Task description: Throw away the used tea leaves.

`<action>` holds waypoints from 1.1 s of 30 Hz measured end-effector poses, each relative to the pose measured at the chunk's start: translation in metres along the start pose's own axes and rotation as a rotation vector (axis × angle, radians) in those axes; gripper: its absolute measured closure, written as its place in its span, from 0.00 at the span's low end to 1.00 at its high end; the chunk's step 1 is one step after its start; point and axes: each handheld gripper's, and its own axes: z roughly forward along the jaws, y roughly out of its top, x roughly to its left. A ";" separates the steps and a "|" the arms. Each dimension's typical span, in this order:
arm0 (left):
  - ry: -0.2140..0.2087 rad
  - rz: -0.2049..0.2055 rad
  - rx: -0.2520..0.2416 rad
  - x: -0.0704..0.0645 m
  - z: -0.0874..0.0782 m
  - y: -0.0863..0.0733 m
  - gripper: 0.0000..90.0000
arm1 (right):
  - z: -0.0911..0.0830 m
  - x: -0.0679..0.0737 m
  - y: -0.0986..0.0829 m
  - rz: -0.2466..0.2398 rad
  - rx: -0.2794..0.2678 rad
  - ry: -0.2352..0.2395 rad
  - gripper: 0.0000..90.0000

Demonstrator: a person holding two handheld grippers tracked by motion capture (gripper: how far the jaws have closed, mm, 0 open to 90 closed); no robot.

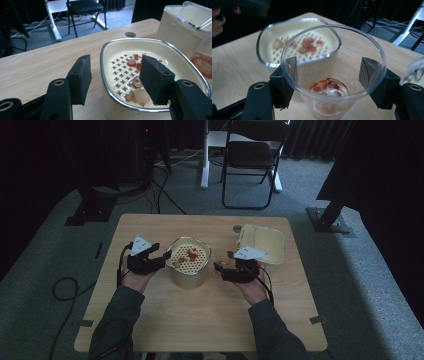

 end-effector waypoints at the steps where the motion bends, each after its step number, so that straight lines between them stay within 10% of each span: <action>1: -0.014 0.005 -0.002 -0.001 0.001 0.000 0.47 | 0.000 -0.001 0.004 0.002 -0.003 -0.002 0.34; 15: -0.117 0.086 -0.017 -0.028 0.024 0.018 0.43 | 0.017 -0.028 0.063 0.046 -0.052 0.006 0.35; 33: -0.158 0.169 -0.051 -0.054 0.049 0.029 0.38 | 0.046 0.014 0.101 -0.012 -0.056 0.124 0.35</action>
